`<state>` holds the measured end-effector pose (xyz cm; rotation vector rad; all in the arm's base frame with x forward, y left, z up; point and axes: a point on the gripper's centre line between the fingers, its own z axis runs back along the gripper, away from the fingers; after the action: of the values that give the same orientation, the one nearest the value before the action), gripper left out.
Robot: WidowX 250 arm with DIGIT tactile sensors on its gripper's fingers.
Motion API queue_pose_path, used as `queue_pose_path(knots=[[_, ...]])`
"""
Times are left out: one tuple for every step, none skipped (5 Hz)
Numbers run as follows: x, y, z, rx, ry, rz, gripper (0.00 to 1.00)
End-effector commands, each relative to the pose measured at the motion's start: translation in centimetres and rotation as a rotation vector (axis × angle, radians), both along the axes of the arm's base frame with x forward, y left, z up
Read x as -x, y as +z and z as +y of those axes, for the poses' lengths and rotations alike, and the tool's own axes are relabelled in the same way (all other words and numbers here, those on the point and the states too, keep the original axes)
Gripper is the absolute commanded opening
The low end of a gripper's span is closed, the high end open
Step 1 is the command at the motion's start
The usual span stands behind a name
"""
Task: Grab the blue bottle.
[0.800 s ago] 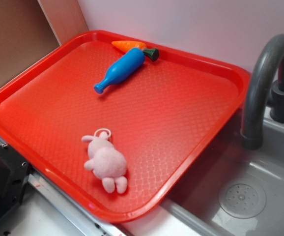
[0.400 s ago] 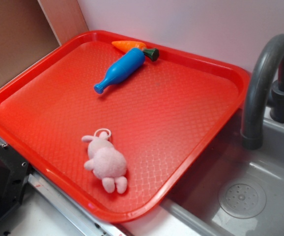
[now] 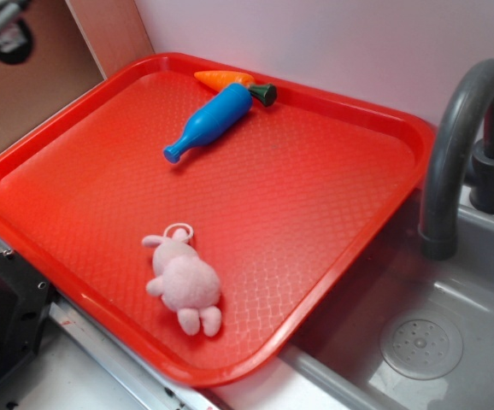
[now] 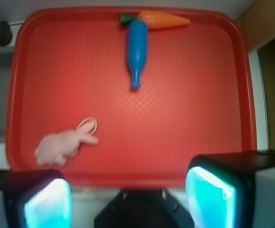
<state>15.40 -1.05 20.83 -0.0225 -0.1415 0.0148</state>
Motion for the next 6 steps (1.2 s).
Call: queue_pose_path(knots=[[-5.8,-3.7,3.2,0.022,0.039,-0.021,1.00],[-8.2,-5.4,4.0,0.106,0.017,-0.023,1.00],[-10.0,-6.7,4.4,0.082,0.028,-0.019,1.00],[-11.8,-8.2,3.6,0.063,0.003,0.003,1.00],[-13.3,-9.2,3.0,0.085,-0.021,0.008,1.00],[-14.2,-10.2,1.8,0.109,-0.081,0.023,1.00]])
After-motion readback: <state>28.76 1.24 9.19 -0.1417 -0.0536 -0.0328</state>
